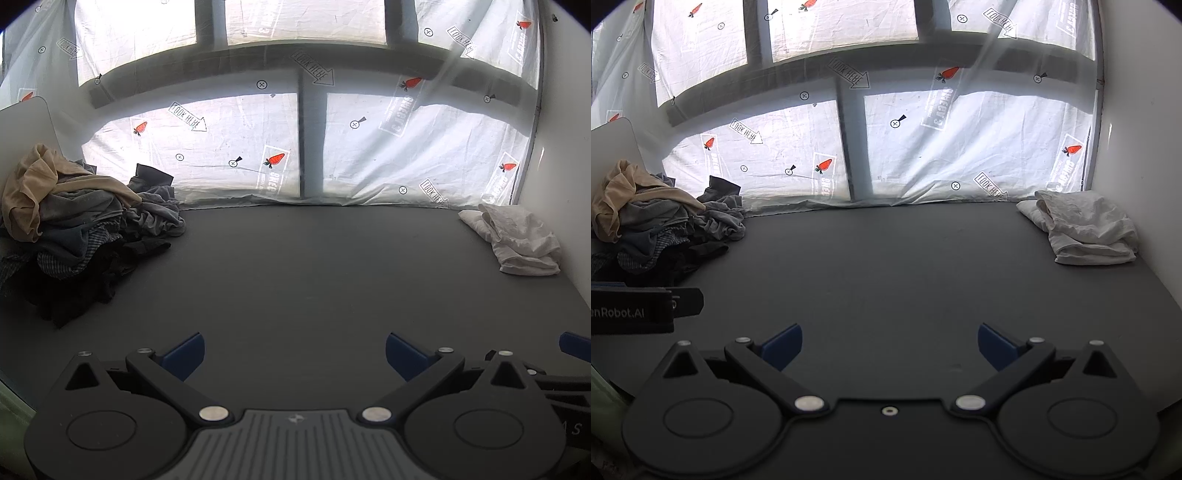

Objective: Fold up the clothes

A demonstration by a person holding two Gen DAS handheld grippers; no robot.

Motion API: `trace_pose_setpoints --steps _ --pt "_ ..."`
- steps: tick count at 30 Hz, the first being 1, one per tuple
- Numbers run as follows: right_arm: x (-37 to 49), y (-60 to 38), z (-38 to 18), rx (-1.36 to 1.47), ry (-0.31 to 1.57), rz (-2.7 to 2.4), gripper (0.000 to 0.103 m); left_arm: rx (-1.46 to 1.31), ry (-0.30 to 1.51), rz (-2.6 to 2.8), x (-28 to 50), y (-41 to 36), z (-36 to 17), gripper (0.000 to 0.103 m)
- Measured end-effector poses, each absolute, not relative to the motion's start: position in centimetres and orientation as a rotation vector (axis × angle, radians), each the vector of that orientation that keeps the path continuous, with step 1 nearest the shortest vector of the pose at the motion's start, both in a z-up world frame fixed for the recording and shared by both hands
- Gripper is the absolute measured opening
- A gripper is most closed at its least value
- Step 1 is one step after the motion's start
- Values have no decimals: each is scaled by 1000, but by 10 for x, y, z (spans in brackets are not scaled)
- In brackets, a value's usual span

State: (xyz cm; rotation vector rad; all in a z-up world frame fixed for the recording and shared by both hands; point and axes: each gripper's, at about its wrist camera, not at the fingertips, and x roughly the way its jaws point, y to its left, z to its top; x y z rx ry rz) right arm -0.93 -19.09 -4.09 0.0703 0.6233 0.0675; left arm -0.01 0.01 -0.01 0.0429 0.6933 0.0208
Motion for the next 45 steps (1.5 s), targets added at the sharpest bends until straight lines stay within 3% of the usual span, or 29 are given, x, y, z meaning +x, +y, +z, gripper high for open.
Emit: trace_pose_setpoints --steps 45 --pt "-11 -193 -41 79 624 62 103 47 711 12 -1 -12 -3 103"
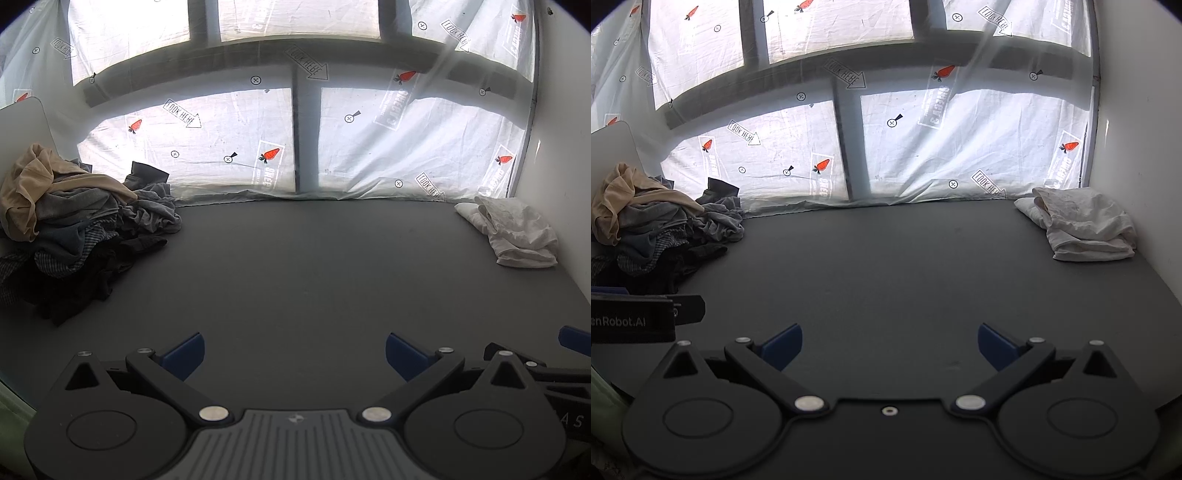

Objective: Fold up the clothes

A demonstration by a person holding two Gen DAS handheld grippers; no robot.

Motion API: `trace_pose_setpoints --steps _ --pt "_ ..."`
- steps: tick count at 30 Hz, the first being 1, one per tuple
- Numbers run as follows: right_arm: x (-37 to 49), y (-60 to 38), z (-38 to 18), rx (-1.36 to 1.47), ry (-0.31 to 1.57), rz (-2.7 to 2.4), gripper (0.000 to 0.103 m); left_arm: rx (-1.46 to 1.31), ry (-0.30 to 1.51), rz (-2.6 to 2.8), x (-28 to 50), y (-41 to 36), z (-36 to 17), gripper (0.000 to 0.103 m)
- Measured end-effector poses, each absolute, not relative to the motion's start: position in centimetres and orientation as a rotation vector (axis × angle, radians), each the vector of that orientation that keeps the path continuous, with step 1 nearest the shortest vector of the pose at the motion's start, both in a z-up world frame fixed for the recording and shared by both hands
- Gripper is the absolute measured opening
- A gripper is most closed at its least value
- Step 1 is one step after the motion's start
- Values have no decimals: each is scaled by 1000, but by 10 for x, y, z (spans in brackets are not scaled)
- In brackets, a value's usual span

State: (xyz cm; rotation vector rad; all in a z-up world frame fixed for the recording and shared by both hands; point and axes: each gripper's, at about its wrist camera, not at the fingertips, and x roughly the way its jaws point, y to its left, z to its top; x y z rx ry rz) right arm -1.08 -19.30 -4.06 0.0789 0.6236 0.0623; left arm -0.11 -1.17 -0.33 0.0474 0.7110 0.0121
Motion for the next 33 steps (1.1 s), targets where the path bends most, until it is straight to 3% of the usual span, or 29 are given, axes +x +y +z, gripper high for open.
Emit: trace_pose_setpoints --steps 23,33 --pt "0 -201 -57 94 627 18 103 24 748 -4 17 -12 -20 103" --pt "58 -228 -75 139 591 18 103 -109 757 88 55 -9 -34 103"
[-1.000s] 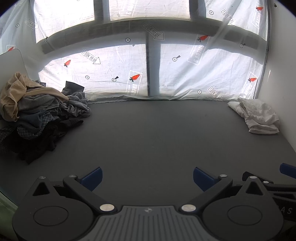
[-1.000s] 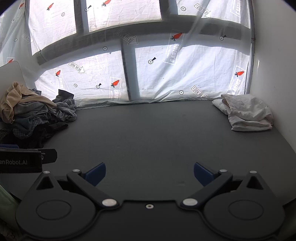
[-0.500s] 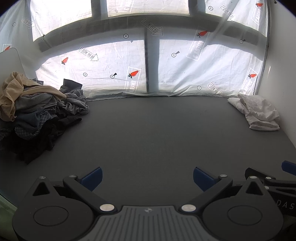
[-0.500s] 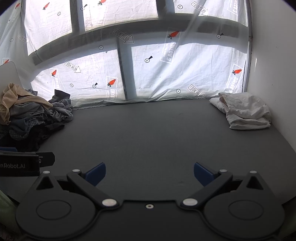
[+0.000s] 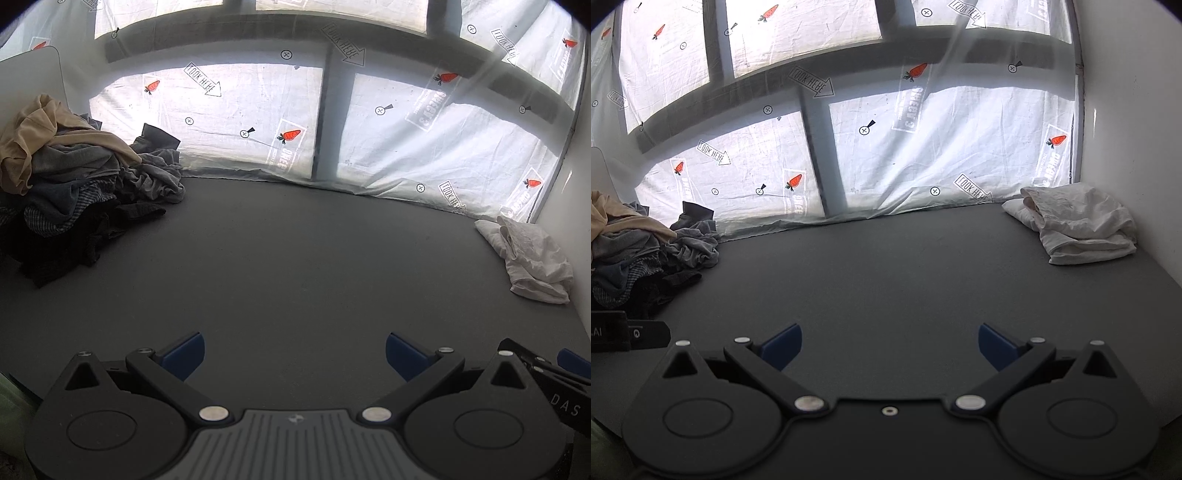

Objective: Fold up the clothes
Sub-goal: 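Reach the left tool into the clothes heap and grasp the beige shirt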

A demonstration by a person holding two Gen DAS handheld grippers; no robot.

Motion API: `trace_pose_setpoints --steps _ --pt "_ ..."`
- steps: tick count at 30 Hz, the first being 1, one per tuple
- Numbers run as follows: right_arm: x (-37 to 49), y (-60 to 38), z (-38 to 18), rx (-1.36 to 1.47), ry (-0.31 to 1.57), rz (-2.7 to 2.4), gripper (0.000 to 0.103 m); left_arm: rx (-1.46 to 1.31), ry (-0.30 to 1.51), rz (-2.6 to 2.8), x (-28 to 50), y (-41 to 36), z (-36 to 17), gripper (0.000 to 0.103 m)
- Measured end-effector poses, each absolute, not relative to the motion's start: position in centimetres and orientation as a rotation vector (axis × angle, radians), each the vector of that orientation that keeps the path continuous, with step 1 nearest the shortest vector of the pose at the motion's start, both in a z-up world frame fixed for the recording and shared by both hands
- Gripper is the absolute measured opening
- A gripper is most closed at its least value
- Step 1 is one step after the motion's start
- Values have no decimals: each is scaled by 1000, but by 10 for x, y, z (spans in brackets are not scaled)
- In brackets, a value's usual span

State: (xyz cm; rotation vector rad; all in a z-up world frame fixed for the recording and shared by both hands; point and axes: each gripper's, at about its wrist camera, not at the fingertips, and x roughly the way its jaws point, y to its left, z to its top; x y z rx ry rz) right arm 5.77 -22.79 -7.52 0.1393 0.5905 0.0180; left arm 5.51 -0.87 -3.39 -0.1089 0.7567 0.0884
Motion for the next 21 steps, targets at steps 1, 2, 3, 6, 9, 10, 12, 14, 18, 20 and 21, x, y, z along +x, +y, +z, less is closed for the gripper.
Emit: trace_pose_setpoints --steps 1,2,3,6,9,10,12,14,18,20,21 --pt "67 -230 -78 137 598 17 103 -116 759 103 62 -8 -34 103" --pt "77 -231 -80 136 605 13 103 -123 762 117 68 -7 -34 103" --pt "87 -233 -83 135 612 10 103 -126 765 131 74 -6 -33 103" --pt "121 -240 -87 168 647 15 103 -173 758 191 91 2 -29 103" --pt "153 -239 -91 166 669 38 103 -264 757 241 104 15 -31 103" --pt "163 -237 -92 157 673 47 103 -296 762 250 108 21 -33 103" --pt "180 -231 -96 136 674 66 103 -333 768 288 114 33 -37 103" --pt "190 -224 -101 121 689 85 103 -355 771 333 120 44 -41 103" --pt "209 -206 -113 102 733 125 103 -408 784 394 128 75 -49 103" --pt "217 -194 -118 90 747 134 103 -437 786 416 133 95 -52 103" --pt "221 -187 -120 86 750 135 103 -448 788 424 137 104 -54 103"
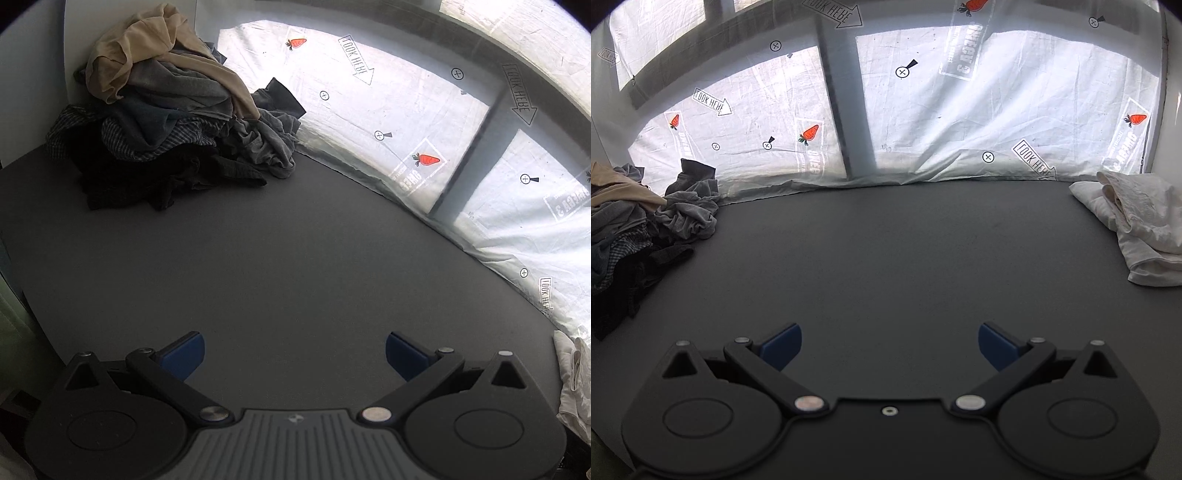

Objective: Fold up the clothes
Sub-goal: 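Reach the left tool into the clothes heap and grasp the beige shirt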

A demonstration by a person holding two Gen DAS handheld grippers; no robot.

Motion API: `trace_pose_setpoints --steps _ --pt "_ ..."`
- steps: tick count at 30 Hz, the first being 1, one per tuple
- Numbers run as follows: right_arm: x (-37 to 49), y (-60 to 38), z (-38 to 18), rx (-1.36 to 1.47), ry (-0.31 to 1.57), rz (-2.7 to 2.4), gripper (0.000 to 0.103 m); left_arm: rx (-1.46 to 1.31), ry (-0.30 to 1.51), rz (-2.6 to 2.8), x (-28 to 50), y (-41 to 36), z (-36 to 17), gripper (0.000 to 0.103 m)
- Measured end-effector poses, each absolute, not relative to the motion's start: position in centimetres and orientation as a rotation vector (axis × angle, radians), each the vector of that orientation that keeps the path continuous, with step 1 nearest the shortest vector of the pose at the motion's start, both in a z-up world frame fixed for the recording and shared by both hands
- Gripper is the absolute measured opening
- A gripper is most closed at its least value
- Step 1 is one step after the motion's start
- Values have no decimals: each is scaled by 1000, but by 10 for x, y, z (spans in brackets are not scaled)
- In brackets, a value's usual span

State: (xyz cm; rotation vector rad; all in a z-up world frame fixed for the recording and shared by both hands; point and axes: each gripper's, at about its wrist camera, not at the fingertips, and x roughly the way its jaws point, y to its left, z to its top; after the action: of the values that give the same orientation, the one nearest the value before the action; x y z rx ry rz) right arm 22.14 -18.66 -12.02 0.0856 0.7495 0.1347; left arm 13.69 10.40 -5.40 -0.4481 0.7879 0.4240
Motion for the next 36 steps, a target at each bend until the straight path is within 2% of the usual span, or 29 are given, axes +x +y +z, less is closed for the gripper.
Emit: trace_pose_setpoints --steps 9,15,19,21,28,33,35,36 --pt "267 -121 -120 87 737 76 103 -606 694 484 180 233 -51 101" --pt "292 -65 -128 72 746 66 103 -610 616 560 203 324 -48 92" --pt "312 -29 -135 82 749 63 103 -618 567 583 229 376 -40 77" --pt "324 -14 -138 85 744 53 103 -622 525 600 243 398 -31 74" --pt "348 20 -149 64 747 -9 103 -462 311 783 289 486 9 76" --pt "353 28 -164 39 829 -32 103 -365 259 824 314 521 16 77" --pt "355 32 -166 18 834 -24 103 -379 251 797 322 531 14 73" --pt "357 35 -166 7 835 -18 103 -392 236 774 324 533 13 52"
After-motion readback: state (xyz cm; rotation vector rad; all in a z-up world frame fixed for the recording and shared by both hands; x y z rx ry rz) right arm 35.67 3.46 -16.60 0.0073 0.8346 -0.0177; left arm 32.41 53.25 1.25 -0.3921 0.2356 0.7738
